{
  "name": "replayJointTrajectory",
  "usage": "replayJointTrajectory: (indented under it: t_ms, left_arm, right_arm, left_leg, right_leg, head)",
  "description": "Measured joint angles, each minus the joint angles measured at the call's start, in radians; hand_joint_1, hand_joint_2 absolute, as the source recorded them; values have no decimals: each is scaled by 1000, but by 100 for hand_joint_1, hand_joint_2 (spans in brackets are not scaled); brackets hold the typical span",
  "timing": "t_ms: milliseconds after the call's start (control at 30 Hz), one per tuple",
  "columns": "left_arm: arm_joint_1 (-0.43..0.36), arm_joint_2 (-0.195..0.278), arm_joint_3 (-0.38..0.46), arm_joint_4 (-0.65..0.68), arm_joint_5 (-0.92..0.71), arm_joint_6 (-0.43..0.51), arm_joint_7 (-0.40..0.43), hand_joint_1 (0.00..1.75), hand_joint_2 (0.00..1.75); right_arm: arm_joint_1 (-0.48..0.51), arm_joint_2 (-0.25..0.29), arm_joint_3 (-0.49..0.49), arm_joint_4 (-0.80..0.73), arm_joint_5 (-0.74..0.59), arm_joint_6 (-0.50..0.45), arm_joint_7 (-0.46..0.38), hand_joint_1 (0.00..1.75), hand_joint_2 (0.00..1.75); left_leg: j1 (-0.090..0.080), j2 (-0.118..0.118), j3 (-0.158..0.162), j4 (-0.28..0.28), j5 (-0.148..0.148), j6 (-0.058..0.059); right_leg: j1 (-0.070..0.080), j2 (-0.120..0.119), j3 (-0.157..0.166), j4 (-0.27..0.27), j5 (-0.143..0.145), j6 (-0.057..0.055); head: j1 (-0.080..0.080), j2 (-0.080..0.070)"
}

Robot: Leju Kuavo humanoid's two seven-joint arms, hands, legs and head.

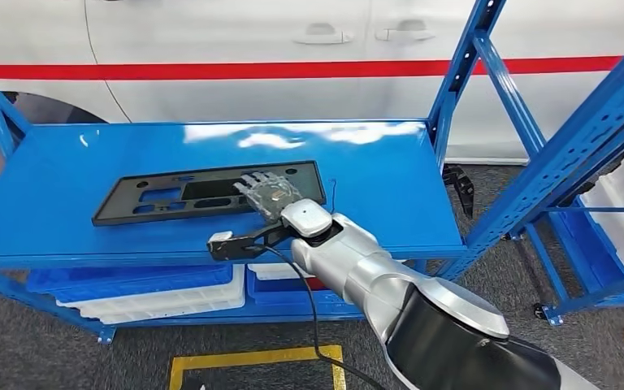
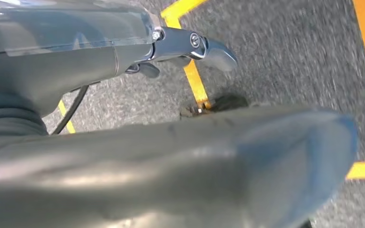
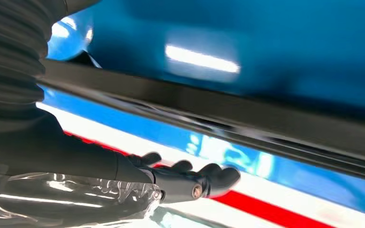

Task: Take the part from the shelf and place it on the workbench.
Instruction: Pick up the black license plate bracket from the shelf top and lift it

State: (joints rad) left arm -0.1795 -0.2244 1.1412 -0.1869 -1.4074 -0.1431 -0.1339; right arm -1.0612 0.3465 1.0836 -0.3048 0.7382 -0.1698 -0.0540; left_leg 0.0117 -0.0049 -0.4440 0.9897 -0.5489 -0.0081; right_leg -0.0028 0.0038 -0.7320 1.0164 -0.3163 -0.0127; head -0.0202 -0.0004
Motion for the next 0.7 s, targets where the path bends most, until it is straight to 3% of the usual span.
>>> replayJointTrajectory:
  t_ms: [67, 100, 167, 233, 267, 300, 367, 400, 467, 500, 600, 700]
  left_arm:
    - [-1, 0, 0, 0, -1, -1, -3, 0, 0]
    - [-1, 0, 0, 0, -1, -1, -3, 0, 0]
    - [-2, 0, 0, 0, -1, -2, -3, 0, 0]
    - [-1, 0, 0, 0, -1, -2, -3, 0, 0]
    - [-1, 1, 0, 0, -1, -2, -4, 0, 0]
    - [-1, 1, 0, 0, -1, -1, -4, 0, 0]
    - [-2, 3, 1, 0, -2, -1, -5, 0, 0]
    - [-3, 3, 1, 0, -2, 0, -5, 0, 0]
    - [-3, 3, 1, 0, -4, 0, -6, 0, 0]
    - [-2, 3, 1, 0, -6, 0, -7, 0, 0]
    - [-1, 2, 1, 0, -9, -1, -10, 0, 0]
    - [-2, 2, 2, 0, -8, -1, -12, 0, 0]
  right_arm:
    - [0, 1, 0, 0, 0, -2, -1, 0, 175]
    - [0, 2, -1, 0, 0, -2, -2, 0, 175]
    - [1, 4, -1, 1, 0, -2, -3, 0, 175]
    - [2, 4, -1, 1, 1, -1, -4, 0, 175]
    - [2, 5, -1, 1, 1, 0, -4, 0, 175]
    - [2, 5, -1, 1, 1, 0, -5, 0, 175]
    - [0, 6, -1, 1, 1, 1, -6, 0, 175]
    - [-1, 6, -1, 1, 1, 1, -8, 0, 175]
    - [-2, 6, -1, 1, 1, 2, -11, 0, 175]
    - [-2, 6, -1, 1, 1, 1, -13, 0, 175]
    - [-4, 6, -1, 2, 1, 2, -19, 0, 175]
    - [-4, 6, -1, 2, 1, 5, -27, 0, 175]
  left_leg:
    - [3, 1, -19, 48, 11, -11]
    - [4, 1, -45, 96, 7, -16]
    - [7, 1, -123, 217, -40, -26]
    - [10, 1, -187, 286, -82, -33]
    - [11, 1, -199, 277, -71, -36]
    - [12, 1, -194, 236, -36, -37]
    - [13, 2, -156, 107, 48, -36]
    - [11, 3, -142, 60, 67, -29]
    - [7, 2, -134, 27, 77, -11]
    - [6, 1, -134, 26, 83, -5]
    - [5, -3, -134, 24, 97, 1]
    - [2, -4, -135, 24, 99, 8]
  right_leg:
    - [-4, 0, 18, -13, -9, -13]
    - [-7, 0, 29, -20, -13, -18]
    - [-9, 0, 44, -25, -23, -25]
    - [-9, 1, 51, -23, -32, -25]
    - [-9, 2, 53, -20, -35, -24]
    - [-9, 4, 55, -17, -39, -22]
    - [-9, 5, 57, -8, -44, -15]
    - [-9, 6, 56, -4, -45, -10]
    - [-5, 6, 52, 0, -46, 2]
    - [-4, 5, 51, -1, -48, 0]
    - [-2, 3, 53, -4, -45, -22]
    - [-4, 3, 54, -10, -38, -17]
  head:
    - [0, 0]
    - [0, 0]
    - [0, 0]
    - [0, 0]
    - [0, 0]
    - [0, 0]
    - [0, 0]
    - [0, 0]
    - [0, 0]
    - [0, 0]
    - [0, 0]
    - [0, 0]
